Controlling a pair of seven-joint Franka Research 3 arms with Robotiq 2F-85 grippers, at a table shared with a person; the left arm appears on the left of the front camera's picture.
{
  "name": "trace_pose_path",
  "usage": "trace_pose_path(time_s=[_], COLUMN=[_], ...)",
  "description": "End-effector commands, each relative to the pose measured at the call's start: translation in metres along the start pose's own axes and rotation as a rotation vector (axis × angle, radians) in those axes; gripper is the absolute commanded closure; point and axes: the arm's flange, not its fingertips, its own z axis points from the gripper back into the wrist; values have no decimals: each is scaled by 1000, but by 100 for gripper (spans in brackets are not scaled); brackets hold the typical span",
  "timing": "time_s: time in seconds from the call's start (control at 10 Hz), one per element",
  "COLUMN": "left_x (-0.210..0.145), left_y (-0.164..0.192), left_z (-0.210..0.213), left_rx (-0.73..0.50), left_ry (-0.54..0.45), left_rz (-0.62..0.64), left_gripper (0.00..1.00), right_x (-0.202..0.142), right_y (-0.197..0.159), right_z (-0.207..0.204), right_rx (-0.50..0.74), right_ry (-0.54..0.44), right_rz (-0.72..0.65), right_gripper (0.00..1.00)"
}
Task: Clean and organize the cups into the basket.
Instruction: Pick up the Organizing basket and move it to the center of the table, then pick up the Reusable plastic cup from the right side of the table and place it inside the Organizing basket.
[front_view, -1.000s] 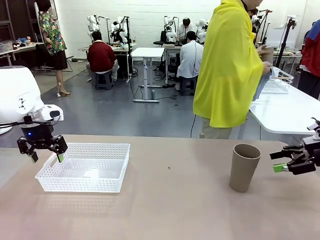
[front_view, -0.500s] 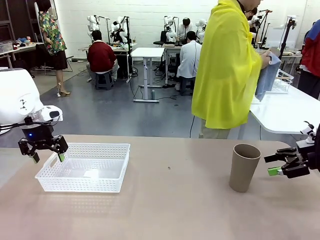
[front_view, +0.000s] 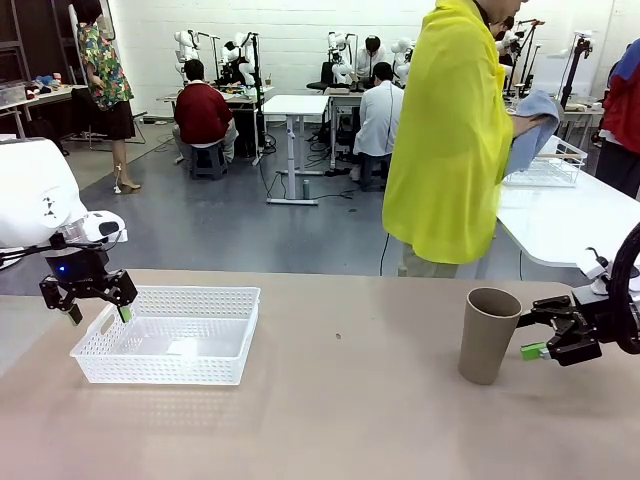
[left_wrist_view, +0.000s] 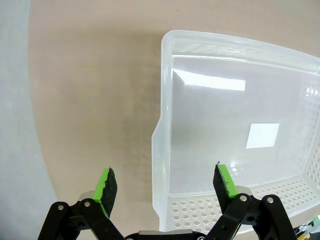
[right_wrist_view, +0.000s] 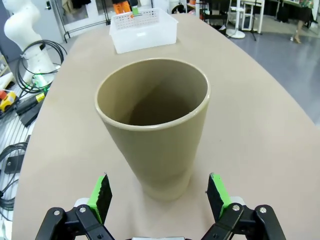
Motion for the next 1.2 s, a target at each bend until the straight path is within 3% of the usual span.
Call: trace_pose_path(time_s=[0.0, 0.7, 1.1], left_x=[2, 12, 13], left_y=[-5, -13, -13], left_z=[-5, -14, -17], left_rx=[-22, -7, -3], left_ry=[12, 34, 46], left_rz=[-32, -31, -31], left_gripper=[0, 0, 0], right_x=[-6, -3, -8], right_y=[-19, -20, -20], right_z=[-15, -46, -74], right_rx=[21, 147, 182], right_ry=[-49, -104, -72], right_rz=[30, -10, -29], right_gripper=[0, 0, 0])
